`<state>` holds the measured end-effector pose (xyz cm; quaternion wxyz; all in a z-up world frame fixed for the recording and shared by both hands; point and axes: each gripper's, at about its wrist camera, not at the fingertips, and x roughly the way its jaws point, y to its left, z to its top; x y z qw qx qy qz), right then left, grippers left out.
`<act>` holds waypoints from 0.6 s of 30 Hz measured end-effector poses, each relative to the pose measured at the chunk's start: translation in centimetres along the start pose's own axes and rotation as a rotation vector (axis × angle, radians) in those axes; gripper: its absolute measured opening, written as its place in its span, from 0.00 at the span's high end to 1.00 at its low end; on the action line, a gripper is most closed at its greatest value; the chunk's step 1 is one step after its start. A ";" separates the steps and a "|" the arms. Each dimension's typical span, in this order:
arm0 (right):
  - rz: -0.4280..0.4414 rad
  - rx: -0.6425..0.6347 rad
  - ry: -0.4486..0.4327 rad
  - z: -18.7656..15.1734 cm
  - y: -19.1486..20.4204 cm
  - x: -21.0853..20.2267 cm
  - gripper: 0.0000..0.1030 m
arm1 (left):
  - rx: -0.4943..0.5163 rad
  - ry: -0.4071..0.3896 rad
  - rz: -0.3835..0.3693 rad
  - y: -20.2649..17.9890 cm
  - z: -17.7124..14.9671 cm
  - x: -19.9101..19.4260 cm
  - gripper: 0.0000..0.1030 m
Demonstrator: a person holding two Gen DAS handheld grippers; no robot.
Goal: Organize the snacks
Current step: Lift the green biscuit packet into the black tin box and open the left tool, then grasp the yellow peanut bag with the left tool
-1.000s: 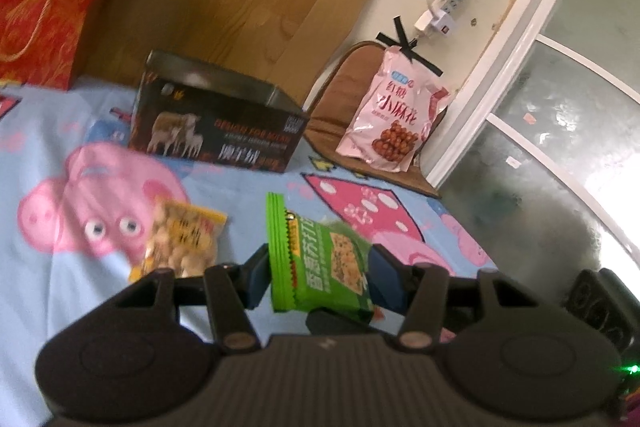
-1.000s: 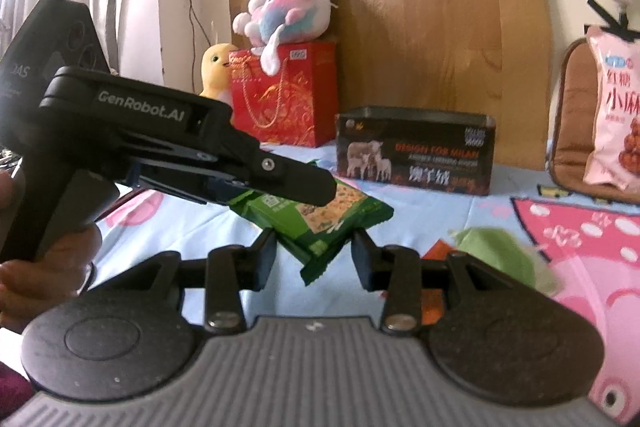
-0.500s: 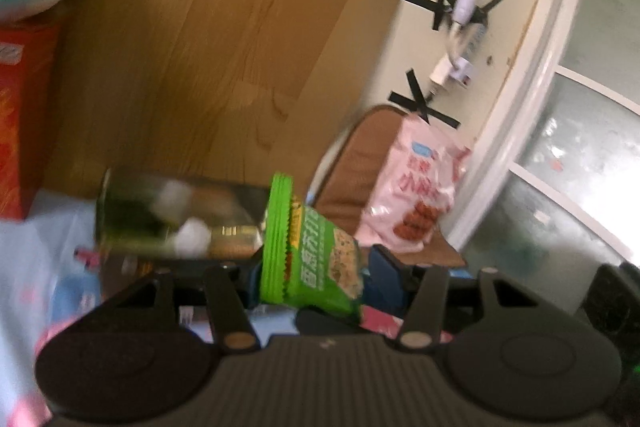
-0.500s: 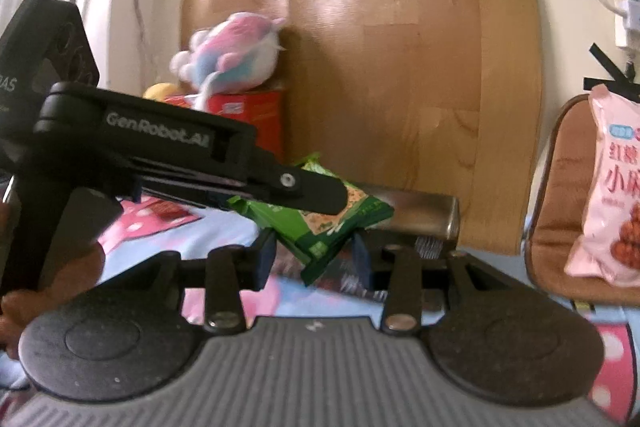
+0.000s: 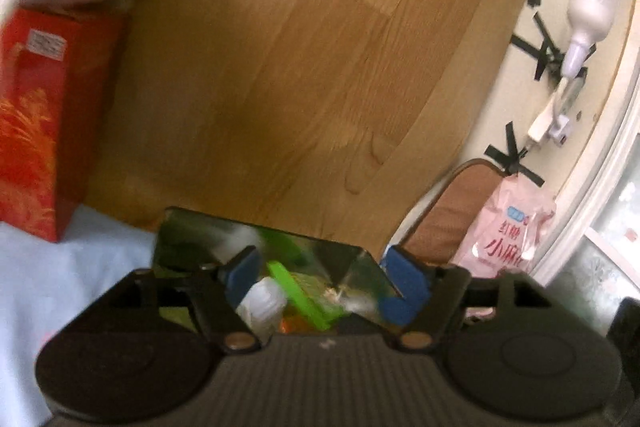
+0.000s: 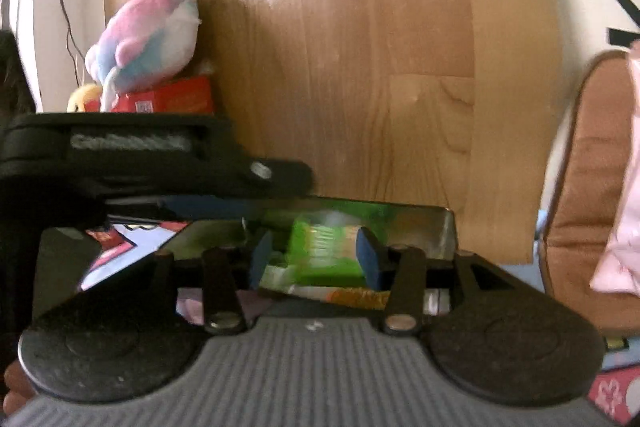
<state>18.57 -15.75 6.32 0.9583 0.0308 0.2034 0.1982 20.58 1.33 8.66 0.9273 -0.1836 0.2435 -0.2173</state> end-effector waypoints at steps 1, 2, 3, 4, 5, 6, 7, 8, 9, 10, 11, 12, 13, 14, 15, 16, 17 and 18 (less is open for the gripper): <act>0.009 0.003 -0.001 -0.3 0.2 -0.9 0.51 | 0.001 0.002 -0.001 0.0 -0.3 -0.9 0.30; 0.023 0.007 -0.001 -0.7 0.5 -2.1 0.50 | 0.002 0.006 -0.003 0.0 -0.7 -1.6 0.30; 0.036 0.012 -0.001 -1.2 0.8 -3.1 0.50 | 0.010 0.013 -0.004 -0.1 -1.3 -2.5 0.30; 0.050 0.022 0.000 -1.9 1.1 -4.4 0.49 | 0.019 0.020 -0.005 -0.2 -1.9 -3.3 0.30; 0.062 0.036 0.003 -2.5 1.3 -5.3 0.48 | 0.030 0.026 -0.002 -0.3 -2.8 -4.2 0.30; 0.075 0.054 0.008 -3.0 1.3 -5.8 0.48 | 0.037 0.035 0.007 -0.4 -3.6 -4.9 0.29; 0.086 0.077 0.014 -3.9 1.5 -6.9 0.47 | 0.042 0.045 0.018 -0.3 -4.7 -5.8 0.29; 0.092 0.098 0.022 -4.6 1.7 -7.3 0.46 | 0.045 0.054 0.028 -0.1 -5.5 -6.5 0.29; 0.097 0.117 0.030 -5.4 1.9 -7.9 0.44 | 0.049 0.065 0.043 0.1 -6.5 -7.3 0.29; 0.102 0.134 0.039 -6.3 2.2 -8.6 0.43 | 0.059 0.074 0.065 0.2 -7.2 -7.9 0.29; 0.105 0.146 0.043 -7.1 2.5 -9.3 0.44 | 0.072 0.078 0.094 0.3 -8.1 -8.6 0.29; 0.109 0.156 0.042 -7.8 2.7 -9.9 0.43 | 0.081 0.078 0.118 0.4 -8.8 -9.1 0.29; 0.114 0.169 0.043 -8.6 2.9 -10.4 0.43 | 0.085 0.079 0.141 0.6 -9.5 -9.7 0.29; 0.121 0.183 0.046 -9.1 3.0 -10.7 0.43 | 0.085 0.078 0.160 0.9 -10.1 -10.2 0.29; 0.127 0.194 0.049 -9.6 3.1 -10.8 0.43 | 0.084 0.073 0.175 1.2 -10.7 -10.8 0.29; 0.127 0.203 0.050 -9.9 3.3 -10.9 0.43 | 0.086 0.065 0.196 1.5 -11.3 -11.2 0.29; 0.122 0.213 0.052 -10.1 3.5 -10.7 0.43 | 0.088 0.056 0.217 1.7 -11.8 -11.6 0.29; 0.119 0.224 0.053 -10.4 3.4 -10.6 0.43 | 0.093 0.047 0.237 1.8 -12.2 -11.9 0.29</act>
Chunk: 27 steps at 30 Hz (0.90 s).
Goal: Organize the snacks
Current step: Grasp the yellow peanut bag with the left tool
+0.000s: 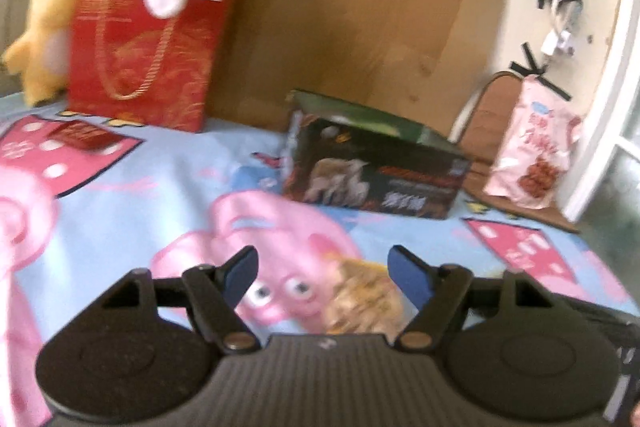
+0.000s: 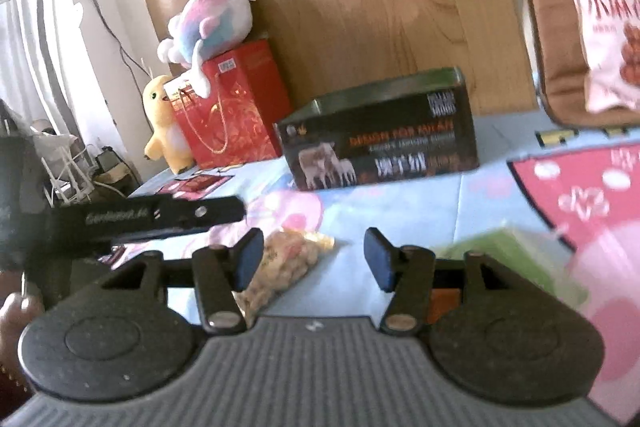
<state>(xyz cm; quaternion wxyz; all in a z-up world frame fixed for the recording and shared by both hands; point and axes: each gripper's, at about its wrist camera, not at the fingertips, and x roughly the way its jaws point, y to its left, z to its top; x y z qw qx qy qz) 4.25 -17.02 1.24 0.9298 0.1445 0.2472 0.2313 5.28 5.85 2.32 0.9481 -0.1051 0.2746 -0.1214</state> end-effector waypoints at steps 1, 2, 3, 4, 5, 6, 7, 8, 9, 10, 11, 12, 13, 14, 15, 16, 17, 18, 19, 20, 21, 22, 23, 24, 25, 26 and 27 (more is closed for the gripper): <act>-0.006 0.010 0.001 -0.4 -0.1 0.0 0.43 | 0.004 -0.010 0.016 0.1 -0.4 -0.2 0.29; -0.012 0.008 -0.007 0.0 0.0 0.2 0.43 | 0.002 -0.021 0.027 0.3 -0.6 -0.5 0.29; -0.008 0.000 -0.035 -0.3 0.0 -0.5 0.43 | -0.001 -0.039 0.032 0.3 -0.7 -0.7 0.29; -0.005 -0.003 -0.049 -0.3 0.1 -0.5 0.43 | -0.002 -0.069 0.038 0.3 -0.7 -1.1 0.26; -0.007 -0.009 -0.050 -0.3 0.2 -0.6 0.43 | 0.000 -0.089 0.047 0.3 -0.8 -1.3 0.24; -0.009 -0.018 -0.053 -0.4 0.4 -0.6 0.43 | 0.006 -0.099 0.056 0.2 -0.8 -1.4 0.23; -0.009 -0.027 -0.060 -0.5 0.5 -0.7 0.43 | 0.017 -0.104 0.059 0.1 -0.8 -1.5 0.23; -0.010 -0.038 -0.068 -0.6 0.7 -0.8 0.42 | 0.029 -0.107 0.064 -0.1 -0.9 -1.5 0.23; -0.010 -0.051 -0.075 -0.7 0.8 -0.9 0.42 | 0.042 -0.108 0.071 -0.2 -0.9 -1.5 0.23; -0.011 -0.060 -0.077 -0.7 1.0 -0.8 0.41 | 0.051 -0.105 0.071 -0.4 -0.9 -1.4 0.23; -0.010 -0.067 -0.076 -0.7 1.1 -0.7 0.41 | 0.058 -0.098 0.068 -0.5 -0.9 -1.2 0.23; -0.008 -0.071 -0.073 -0.7 1.1 -0.7 0.41 | 0.062 -0.093 0.068 -0.5 -0.9 -1.1 0.23; -0.005 -0.073 -0.071 -0.7 1.1 -0.6 0.41 | 0.064 -0.088 0.070 -0.5 -0.9 -1.1 0.23; -0.002 -0.072 -0.068 -0.7 1.1 -0.6 0.41 | 0.063 -0.083 0.071 -0.5 -0.9 -1.0 0.23; 0.000 -0.070 -0.067 -0.7 1.0 -0.5 0.41 | 0.060 -0.078 0.072 -0.4 -0.9 -1.0 0.23; 0.003 -0.068 -0.065 -0.7 1.0 -0.5 0.41 | 0.055 -0.072 0.072 -0.4 -0.9 -0.8 0.23; 0.005 -0.067 -0.063 -0.7 0.9 -0.4 0.41 | 0.048 -0.065 0.070 -0.2 -0.9 -0.7 0.23; 0.008 -0.066 -0.061 -0.7 0.9 -0.4 0.41 | 0.039 -0.058 0.068 -0.1 -0.8 -0.6 0.23; 0.010 -0.067 -0.060 -0.7 0.9 -0.4 0.40 | 0.029 -0.051 0.065 0.1 -0.8 -0.5 0.23; 0.012 -0.069 -0.058 -0.7 0.9 -0.4 0.40 | 0.016 -0.044 0.061 0.3 -0.7 -0.5 0.23; 0.014 -0.070 -0.057 -0.8 1.0 -0.4 0.39 | 0.003 -0.036 0.057 0.6 -0.7 -0.3 0.23; 0.017 -0.072 -0.056 -0.8 1.0 -0.4 0.39 | -0.013 -0.026 0.053 0.8 -0.6 -0.2 0.23; 0.022 -0.075 -0.050 -0.8 1.0 -0.3 0.38 | -0.029 -0.018 0.048 1.2 -0.5 -0.1 0.23; 0.027 -0.080 -0.038 -0.8 1.2 -0.2 0.36 | -0.046 -0.009 0.043 1.5 -0.5 0.0 0.23; 0.038 -0.091 -0.018 -0.8 1.4 0.0 0.33 | -0.066 0.000 0.037 1.8 -0.4 0.2 0.23; 0.047 -0.108 0.001 -0.8 1.6 0.3 0.33 | -0.088 0.009 0.030 2.2 -0.4 0.3 0.23; 0.048 -0.128 0.012 -0.9 2.0 0.4 0.33 | -0.109 0.015 0.024 2.6 -0.3 0.4 0.23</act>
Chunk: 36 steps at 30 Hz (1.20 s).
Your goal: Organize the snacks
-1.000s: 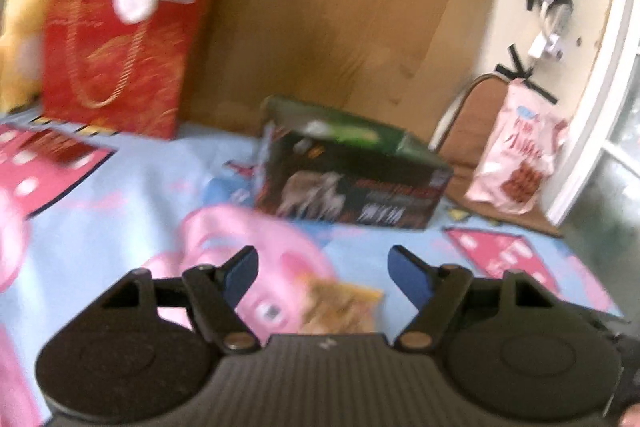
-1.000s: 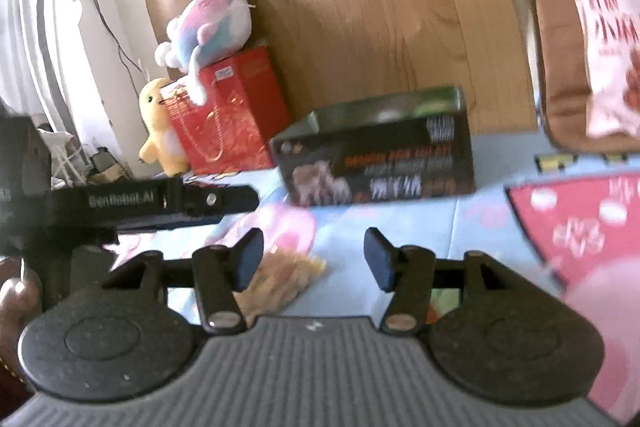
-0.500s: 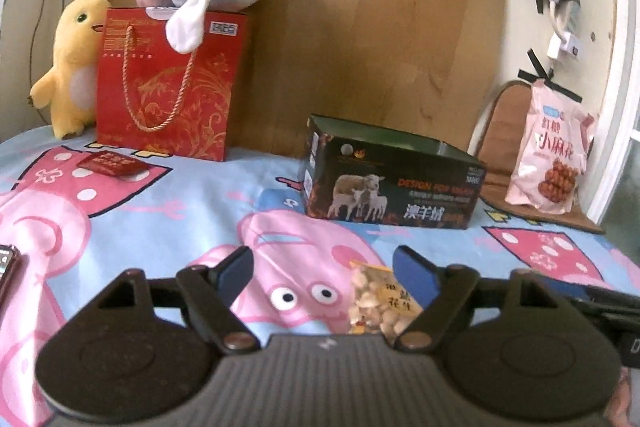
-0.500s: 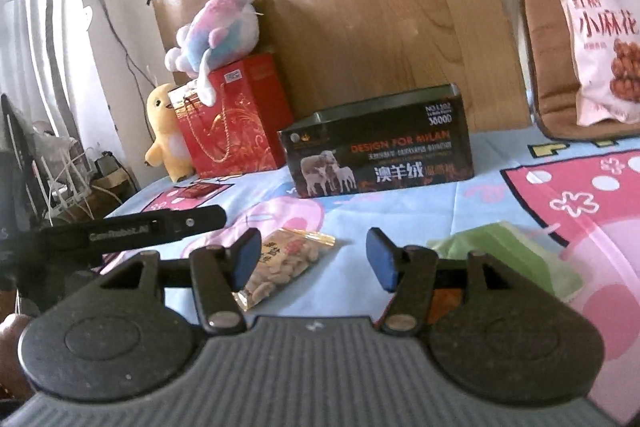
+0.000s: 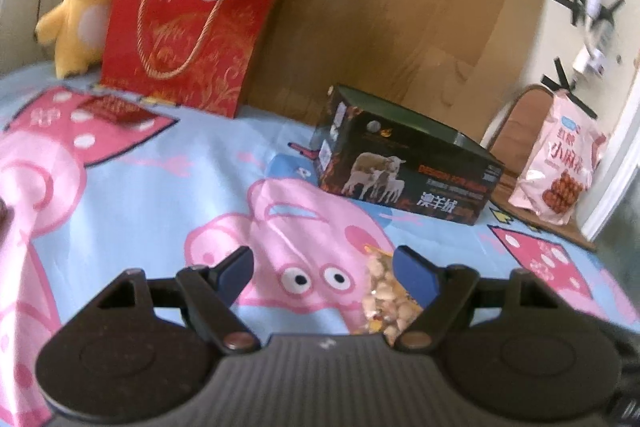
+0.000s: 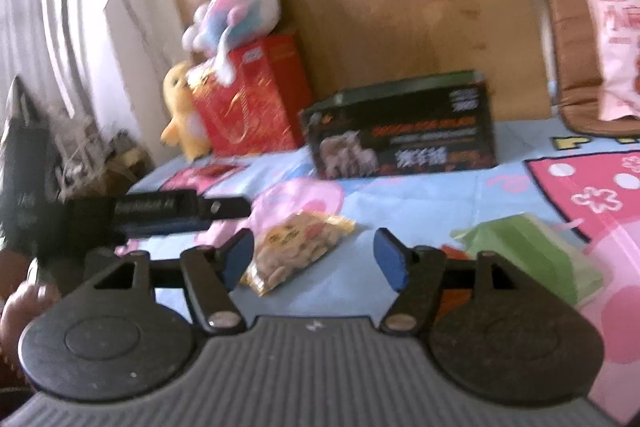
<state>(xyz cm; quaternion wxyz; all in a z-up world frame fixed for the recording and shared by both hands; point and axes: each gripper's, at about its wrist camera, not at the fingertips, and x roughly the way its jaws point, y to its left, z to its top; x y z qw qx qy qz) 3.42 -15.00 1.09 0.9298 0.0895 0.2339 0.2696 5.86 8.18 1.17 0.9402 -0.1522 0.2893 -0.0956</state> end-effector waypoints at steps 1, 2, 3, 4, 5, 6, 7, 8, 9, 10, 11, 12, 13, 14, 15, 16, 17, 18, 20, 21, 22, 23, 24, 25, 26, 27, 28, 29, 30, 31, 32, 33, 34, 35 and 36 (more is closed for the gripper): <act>0.004 -0.018 0.009 0.0 0.2 0.1 0.33 | -0.022 0.007 -0.007 0.4 0.1 0.1 0.24; 0.011 -0.034 0.023 0.0 0.5 0.3 0.33 | -0.043 0.013 -0.015 0.8 0.1 0.2 0.24; 0.015 -0.045 0.035 -0.1 0.7 0.5 0.33 | -0.063 0.020 -0.024 1.1 0.2 0.3 0.25; 0.016 -0.051 0.044 0.0 0.7 0.6 0.33 | -0.077 0.026 -0.030 1.4 0.2 0.3 0.25; 0.016 -0.053 0.056 0.0 0.8 0.8 0.33 | -0.090 0.030 -0.038 1.6 0.2 0.3 0.25; 0.017 -0.052 0.067 0.0 0.7 0.9 0.33 | -0.099 0.030 -0.045 1.8 0.2 0.3 0.25; 0.019 -0.050 0.083 0.0 0.7 1.1 0.32 | -0.105 0.030 -0.052 1.9 0.2 0.3 0.25; 0.021 -0.049 0.096 0.0 0.6 1.3 0.32 | -0.107 0.029 -0.058 1.9 0.2 0.3 0.25; 0.020 -0.051 0.109 0.0 0.7 1.5 0.32 | -0.105 0.029 -0.065 1.9 0.2 0.3 0.25; 0.021 -0.057 0.121 0.0 0.8 1.6 0.32 | -0.100 0.029 -0.073 1.9 0.2 0.2 0.25; 0.023 -0.065 0.135 0.0 0.9 1.8 0.32 | -0.093 0.028 -0.078 1.7 0.2 0.2 0.25; 0.026 -0.077 0.149 0.0 1.1 2.0 0.32 | -0.083 0.027 -0.084 1.6 0.2 0.2 0.25; 0.027 -0.091 0.163 -0.1 1.4 2.2 0.32 | -0.072 0.026 -0.090 1.4 0.2 0.2 0.25; 0.029 -0.108 0.175 -0.1 1.6 2.4 0.32 | -0.061 0.026 -0.094 1.2 0.1 0.2 0.25; 0.027 -0.125 0.187 -0.2 1.9 2.5 0.32 | -0.051 0.026 -0.098 1.0 0.1 0.2 0.25; 0.025 -0.143 0.194 -0.2 2.2 2.6 0.32 | -0.040 0.026 -0.102 0.8 0.0 0.1 0.25; 0.024 -0.162 0.197 -0.3 2.6 2.7 0.33 | -0.032 0.026 -0.104 0.7 0.0 0.1 0.25; 0.025 -0.179 0.200 -0.4 2.8 2.7 0.33 | -0.025 0.027 -0.107 0.6 0.0 0.1 0.25; 0.025 -0.208 0.210 -0.6 3.2 2.7 0.33 | -0.019 0.028 -0.110 0.5 -0.1 0.1 0.25; 0.024 -0.217 0.212 -0.6 3.3 2.8 0.33 | -0.020 0.028 -0.112 0.5 -0.1 0.1 0.25; 0.025 -0.222 0.215 -0.7 3.4 2.8 0.34 | -0.024 0.028 -0.114 0.6 -0.1 0.1 0.25; 0.028 -0.226 0.216 -0.7 3.5 2.8 0.35 | -0.029 0.028 -0.116 0.7 0.0 0.2 0.25; 0.038 -0.229 0.217 -0.7 3.6 2.9 0.36 | -0.034 0.029 -0.118 0.7 0.0 0.2 0.25; 0.065 -0.236 0.216 -0.7 3.7 2.9 0.39 | -0.037 0.030 -0.119 0.8 0.0 0.2 0.25; 0.122 -0.245 0.217 -0.7 3.9 2.8 0.42 | -0.039 0.030 -0.119 0.9 0.0 0.2 0.25; 0.176 -0.252 0.222 -0.9 4.2 2.7 0.43 | -0.039 0.029 -0.118 0.9 0.0 0.2 0.25; 0.223 -0.266 0.230 -1.0 4.6 2.7 0.45 | -0.040 0.028 -0.118 0.9 0.0 0.2 0.25; 0.234 -0.282 0.230 -1.1 5.0 2.7 0.45 | -0.042 0.026 -0.117 0.9 0.0 0.2 0.25; 0.238 -0.292 0.229 -1.2 5.2 2.6 0.44 | -0.045 0.025 -0.117 1.0 0.0 0.1 0.25; 0.240 -0.287 0.229 -1.2 5.2 2.6 0.44 | -0.049 0.025 -0.116 1.1 0.0 0.2 0.25; 0.238 -0.273 0.229 -1.1 5.0 2.6 0.44 | -0.053 0.026 -0.117 1.1 0.0 0.2 0.25; 0.235 -0.249 0.225 -1.0 4.6 2.5 0.44 | -0.056 0.027 -0.117 1.2 0.0 0.2 0.25; 0.233 -0.221 0.216 -0.9 4.2 2.4 0.44 | -0.058 0.028 -0.116 1.2 0.0 0.2 0.25; 0.232 -0.202 0.207 -0.8 3.9 2.3 0.44 | -0.059 0.030 -0.116 1.2 0.1 0.2 0.25; 0.232 -0.187 0.194 -0.8 3.5 2.2 0.44 | -0.059 0.030 -0.115 1.2 0.1 0.2 0.25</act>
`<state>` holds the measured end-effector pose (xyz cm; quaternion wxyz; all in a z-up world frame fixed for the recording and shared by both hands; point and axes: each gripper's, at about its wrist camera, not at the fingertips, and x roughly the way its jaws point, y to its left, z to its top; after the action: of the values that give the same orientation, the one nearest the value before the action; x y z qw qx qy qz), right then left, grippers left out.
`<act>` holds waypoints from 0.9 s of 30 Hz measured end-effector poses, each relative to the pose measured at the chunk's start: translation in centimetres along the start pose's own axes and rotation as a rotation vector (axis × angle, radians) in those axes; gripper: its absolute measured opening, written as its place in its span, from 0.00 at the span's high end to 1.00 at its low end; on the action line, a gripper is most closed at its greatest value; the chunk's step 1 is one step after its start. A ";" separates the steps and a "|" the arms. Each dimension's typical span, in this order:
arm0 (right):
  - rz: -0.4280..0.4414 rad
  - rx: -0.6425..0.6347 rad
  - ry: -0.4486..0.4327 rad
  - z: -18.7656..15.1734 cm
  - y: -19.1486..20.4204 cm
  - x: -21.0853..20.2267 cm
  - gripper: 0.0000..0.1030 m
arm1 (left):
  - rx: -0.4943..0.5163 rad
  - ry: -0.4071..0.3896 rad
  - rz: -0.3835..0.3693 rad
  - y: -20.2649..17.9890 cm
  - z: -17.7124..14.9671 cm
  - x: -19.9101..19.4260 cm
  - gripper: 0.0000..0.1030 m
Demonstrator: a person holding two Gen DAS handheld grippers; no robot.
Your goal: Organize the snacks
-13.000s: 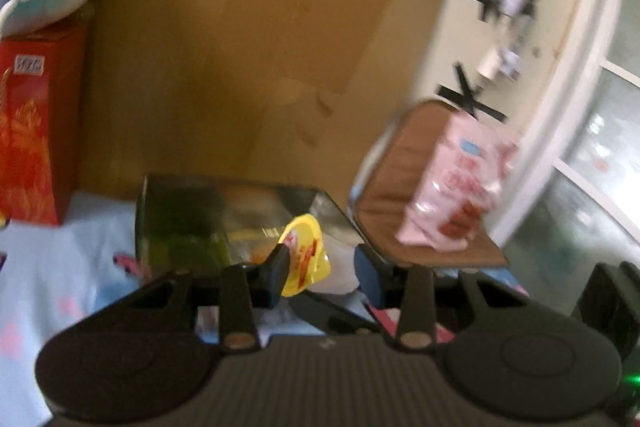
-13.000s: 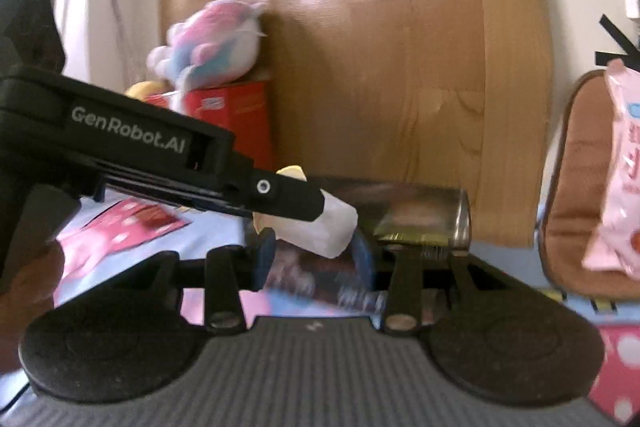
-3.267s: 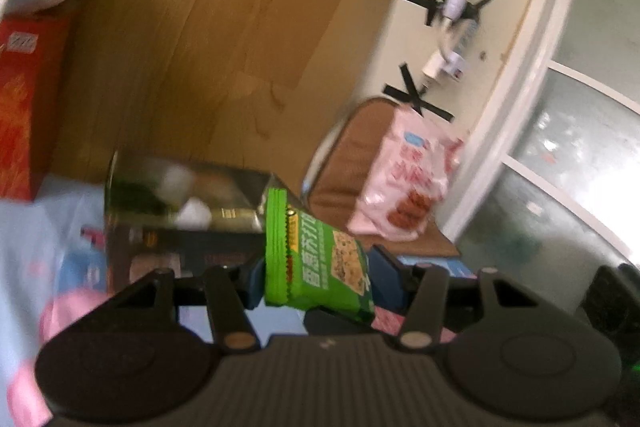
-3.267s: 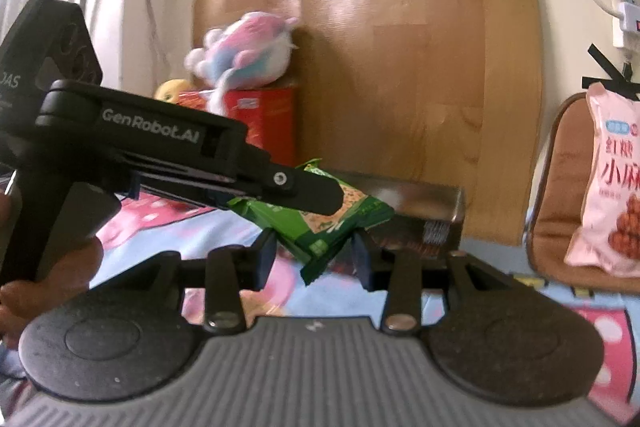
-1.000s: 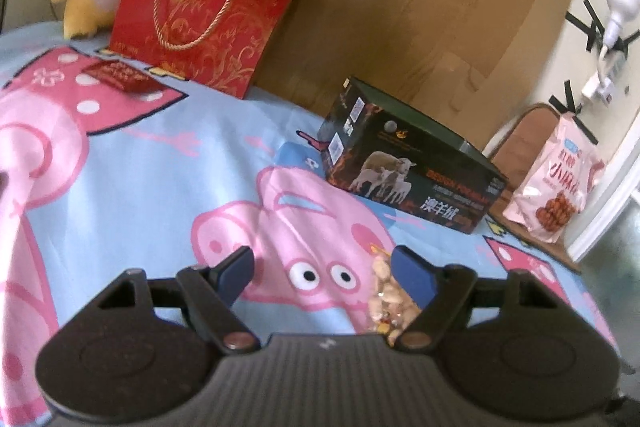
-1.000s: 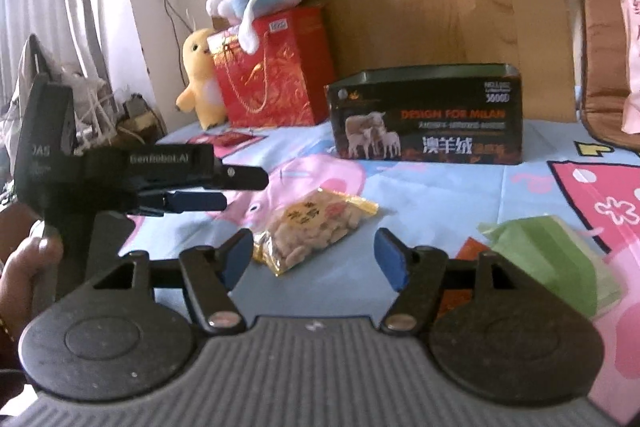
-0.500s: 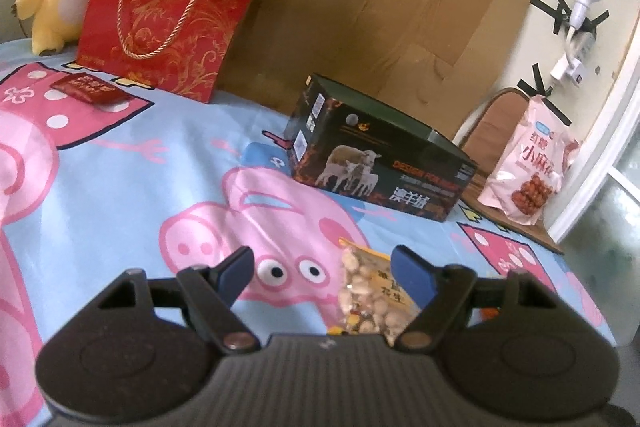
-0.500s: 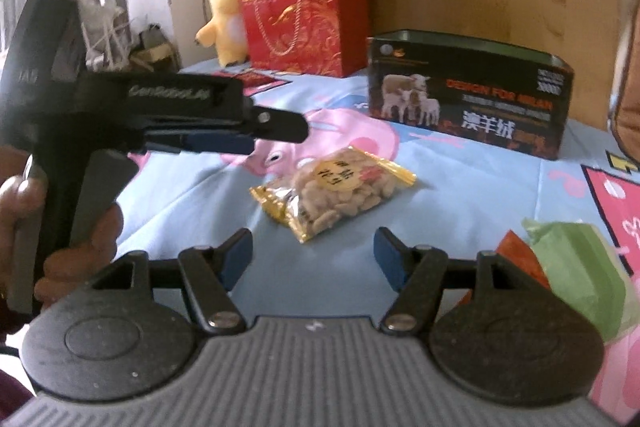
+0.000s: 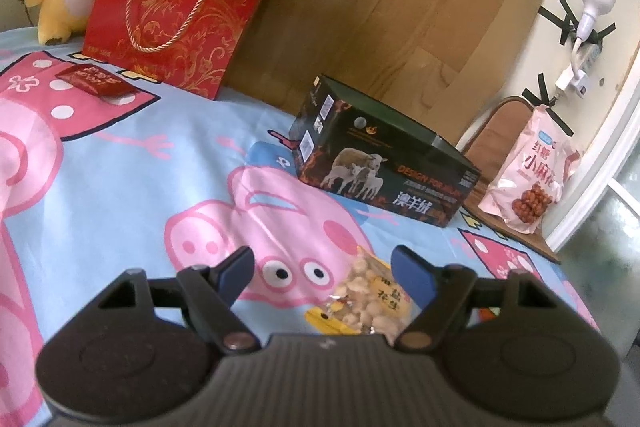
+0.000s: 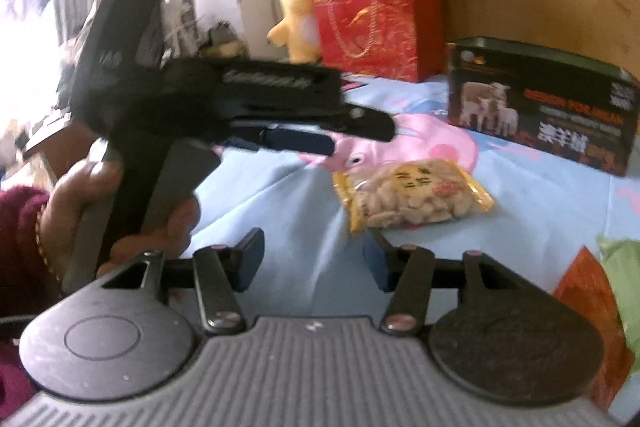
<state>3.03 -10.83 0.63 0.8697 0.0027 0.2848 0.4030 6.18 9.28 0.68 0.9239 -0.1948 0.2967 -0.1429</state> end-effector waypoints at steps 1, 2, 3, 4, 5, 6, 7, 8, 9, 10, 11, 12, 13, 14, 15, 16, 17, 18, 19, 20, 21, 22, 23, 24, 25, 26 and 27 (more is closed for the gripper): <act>0.001 0.008 -0.014 0.0 -0.1 -0.2 0.44 | 0.000 0.000 0.001 0.0 0.0 0.0 0.25; 0.002 0.010 -0.027 -0.1 -0.2 -0.5 0.44 | 0.000 0.001 0.002 0.0 0.0 0.0 0.24; 0.003 0.007 -0.036 -0.1 0.0 -0.6 0.44 | -0.001 0.001 0.002 0.0 0.0 0.0 0.24; 0.003 0.003 -0.045 -0.2 0.0 -0.7 0.44 | -0.001 0.002 0.003 0.0 0.0 0.0 0.24; 0.001 0.001 -0.050 -0.2 0.2 -0.9 0.44 | -0.001 0.002 0.003 0.0 0.0 0.0 0.24; 0.000 0.000 -0.053 -0.2 0.2 -0.9 0.44 | -0.001 0.002 0.003 0.0 0.0 0.0 0.24; -0.001 0.003 -0.054 -0.2 0.1 -0.9 0.43 | -0.001 0.002 0.003 0.0 0.0 0.0 0.24; -0.002 0.008 -0.054 -0.1 0.0 -0.8 0.43 | 0.000 0.003 0.003 0.0 0.0 0.0 0.24; -0.003 0.012 -0.055 -0.1 -0.1 -0.8 0.43 | 0.001 0.003 0.004 0.0 0.0 0.0 0.24; -0.003 0.016 -0.057 -0.1 -0.2 -0.8 0.42 | 0.002 0.003 0.005 0.0 0.0 0.0 0.24; -0.005 0.020 -0.059 -0.2 -0.2 -0.9 0.41 | 0.003 0.003 0.006 -0.1 0.0 0.0 0.24; -0.005 0.021 -0.060 -0.2 -0.2 -0.9 0.40 | 0.005 0.003 0.008 -0.1 0.0 0.0 0.24; -0.006 0.023 -0.061 -0.2 -0.2 -0.9 0.40 | 0.007 0.002 0.009 -0.1 0.0 0.0 0.24; -0.007 0.024 -0.062 -0.2 -0.2 -1.0 0.39 | 0.010 0.002 0.012 -0.2 0.0 0.0 0.24; -0.007 0.024 -0.063 -0.2 -0.2 -1.0 0.39 | 0.013 0.002 0.014 -0.2 0.0 0.0 0.24; -0.007 0.025 -0.063 -0.2 -0.2 -1.1 0.39 | 0.016 0.002 0.017 -0.3 0.0 0.0 0.24; -0.007 0.026 -0.064 -0.2 -0.2 -1.1 0.39 | 0.020 0.003 0.018 -0.3 0.0 0.0 0.24; -0.008 0.027 -0.065 -0.3 -0.2 -1.1 0.39 | 0.024 0.002 0.021 -0.4 0.0 0.0 0.24; -0.007 0.027 -0.066 -0.3 -0.2 -1.1 0.38 | 0.027 0.002 0.023 -0.4 0.0 0.0 0.24; -0.007 0.028 -0.067 -0.3 -0.2 -1.1 0.38 | 0.030 0.001 0.025 -0.5 0.0 0.0 0.24; -0.007 0.028 -0.068 -0.3 -0.2 -1.1 0.38 | 0.032 0.002 0.026 -0.5 -0.1 0.0 0.24; -0.008 0.029 -0.068 -0.3 -0.2 -1.1 0.37 | 0.033 0.002 0.028 -0.5 -0.1 0.0 0.24; -0.007 0.029 -0.069 -0.3 -0.3 -1.1 0.37 | 0.034 0.003 0.030 -0.5 -0.1 0.1 0.24; -0.008 0.029 -0.070 -0.3 -0.3 -1.2 0.36 | 0.034 0.003 0.031 -0.5 0.0 0.1 0.24; -0.008 0.029 -0.071 -0.3 -0.3 -1.2 0.36 | 0.034 0.003 0.033 -0.5 0.0 0.1 0.24; -0.007 0.030 -0.072 -0.3 -0.3 -1.2 0.36 | 0.035 0.003 0.034 -0.5 0.0 0.1 0.24; -0.007 0.030 -0.072 -0.3 -0.3 -1.2 0.35 | 0.036 0.003 0.035 -0.5 0.0 0.1 0.24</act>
<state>2.51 -11.93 0.94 0.8807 0.0294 0.2594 0.3952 6.15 8.78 0.83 0.9291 -0.1729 0.2989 -0.1325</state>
